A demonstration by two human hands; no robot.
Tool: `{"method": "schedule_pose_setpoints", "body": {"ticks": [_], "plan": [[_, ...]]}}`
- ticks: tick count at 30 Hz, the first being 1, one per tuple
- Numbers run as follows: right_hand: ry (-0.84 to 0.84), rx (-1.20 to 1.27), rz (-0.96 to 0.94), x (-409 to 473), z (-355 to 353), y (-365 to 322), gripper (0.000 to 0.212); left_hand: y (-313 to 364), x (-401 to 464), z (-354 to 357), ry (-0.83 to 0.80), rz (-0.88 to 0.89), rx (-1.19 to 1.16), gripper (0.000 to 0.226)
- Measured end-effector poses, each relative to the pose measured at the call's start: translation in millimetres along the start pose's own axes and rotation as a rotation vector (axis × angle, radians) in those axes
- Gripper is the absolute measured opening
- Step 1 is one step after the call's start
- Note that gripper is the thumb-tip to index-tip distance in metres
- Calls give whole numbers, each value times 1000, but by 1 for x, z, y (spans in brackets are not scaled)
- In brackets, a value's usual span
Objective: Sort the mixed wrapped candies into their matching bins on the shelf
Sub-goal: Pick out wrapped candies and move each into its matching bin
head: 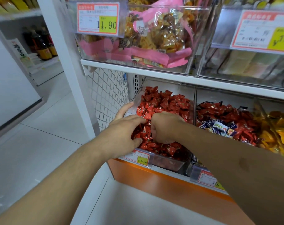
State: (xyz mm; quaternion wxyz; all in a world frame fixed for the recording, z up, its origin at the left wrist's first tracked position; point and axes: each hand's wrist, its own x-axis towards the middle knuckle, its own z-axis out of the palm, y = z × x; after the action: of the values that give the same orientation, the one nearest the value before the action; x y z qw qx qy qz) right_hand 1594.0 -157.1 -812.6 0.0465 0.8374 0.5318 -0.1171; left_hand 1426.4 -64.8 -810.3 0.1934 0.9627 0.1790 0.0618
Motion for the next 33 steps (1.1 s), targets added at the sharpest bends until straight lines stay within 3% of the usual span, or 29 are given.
{"method": "schedule_pose_setpoints", "body": {"ticks": [7, 11, 14, 17, 22, 27, 31, 33], "plan": [[87, 285, -20, -23, -28, 15, 21, 5, -1, -2, -4, -30, 53, 58], [227, 424, -27, -55, -46, 24, 24, 22, 1, -8, 123, -45, 67, 44], [334, 562, 5, -78, -47, 33, 19, 45, 1, -11, 197, -40, -126, 34], [415, 673, 48, -95, -42, 42, 18, 71, -2, -7, 179, -135, -463, 20], [499, 743, 62, -113, -35, 48, 19, 96, -2, -4, 194, -221, -783, 9], [556, 888, 152, -134, -32, 68, 20, 107, -4, 2, 241, -278, -789, 10], [508, 664, 250, -161, -30, 99, 11, 112, -4, 5, 222, -301, -821, 6], [469, 573, 252, -168, -29, 108, 20, 118, -3, 3, 221, -293, -854, 4]]}}
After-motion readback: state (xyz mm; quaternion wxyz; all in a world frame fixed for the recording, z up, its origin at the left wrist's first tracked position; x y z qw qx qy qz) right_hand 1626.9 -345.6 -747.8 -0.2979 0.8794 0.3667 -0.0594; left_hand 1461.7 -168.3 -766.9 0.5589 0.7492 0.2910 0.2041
